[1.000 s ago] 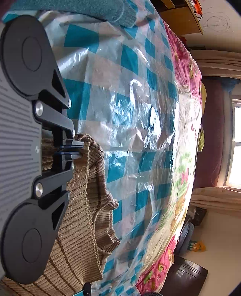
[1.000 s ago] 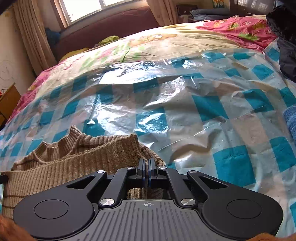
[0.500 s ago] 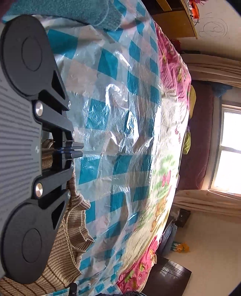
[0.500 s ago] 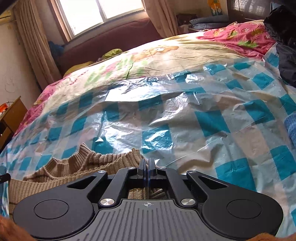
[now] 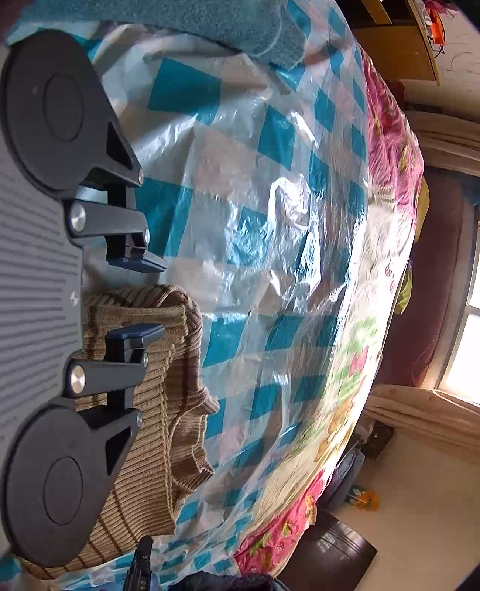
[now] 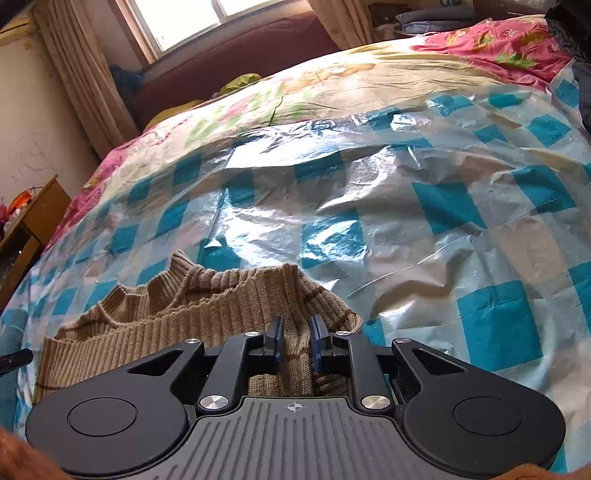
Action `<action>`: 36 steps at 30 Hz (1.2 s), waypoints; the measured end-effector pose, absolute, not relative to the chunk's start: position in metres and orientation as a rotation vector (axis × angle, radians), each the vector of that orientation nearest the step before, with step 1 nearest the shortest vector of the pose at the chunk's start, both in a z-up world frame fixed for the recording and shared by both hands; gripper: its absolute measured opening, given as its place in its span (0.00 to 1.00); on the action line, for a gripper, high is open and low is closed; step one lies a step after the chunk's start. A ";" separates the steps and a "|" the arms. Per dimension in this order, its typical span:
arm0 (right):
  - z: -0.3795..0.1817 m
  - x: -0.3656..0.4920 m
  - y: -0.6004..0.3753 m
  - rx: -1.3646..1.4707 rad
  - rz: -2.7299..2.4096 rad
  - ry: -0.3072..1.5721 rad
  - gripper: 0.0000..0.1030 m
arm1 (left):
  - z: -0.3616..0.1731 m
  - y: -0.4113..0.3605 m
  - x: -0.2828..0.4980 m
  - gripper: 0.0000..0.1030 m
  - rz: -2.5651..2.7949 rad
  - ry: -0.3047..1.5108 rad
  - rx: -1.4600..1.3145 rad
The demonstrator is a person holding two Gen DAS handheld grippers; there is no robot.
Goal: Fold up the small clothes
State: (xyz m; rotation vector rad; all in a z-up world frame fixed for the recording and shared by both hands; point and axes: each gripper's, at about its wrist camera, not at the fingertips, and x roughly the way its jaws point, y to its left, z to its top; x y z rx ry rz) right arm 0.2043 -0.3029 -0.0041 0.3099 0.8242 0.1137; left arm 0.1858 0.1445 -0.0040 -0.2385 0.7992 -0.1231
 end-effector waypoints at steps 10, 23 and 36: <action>-0.009 0.206 -0.294 0.240 0.136 0.854 0.12 | -0.017 0.111 0.191 0.16 -0.100 0.834 -0.088; 0.007 0.213 -0.313 0.293 0.038 0.737 0.06 | 0.003 0.122 0.207 0.13 -0.068 0.723 -0.119; 0.017 0.190 -0.304 0.200 0.037 0.737 0.14 | -0.008 0.123 0.186 0.16 -0.031 0.745 -0.075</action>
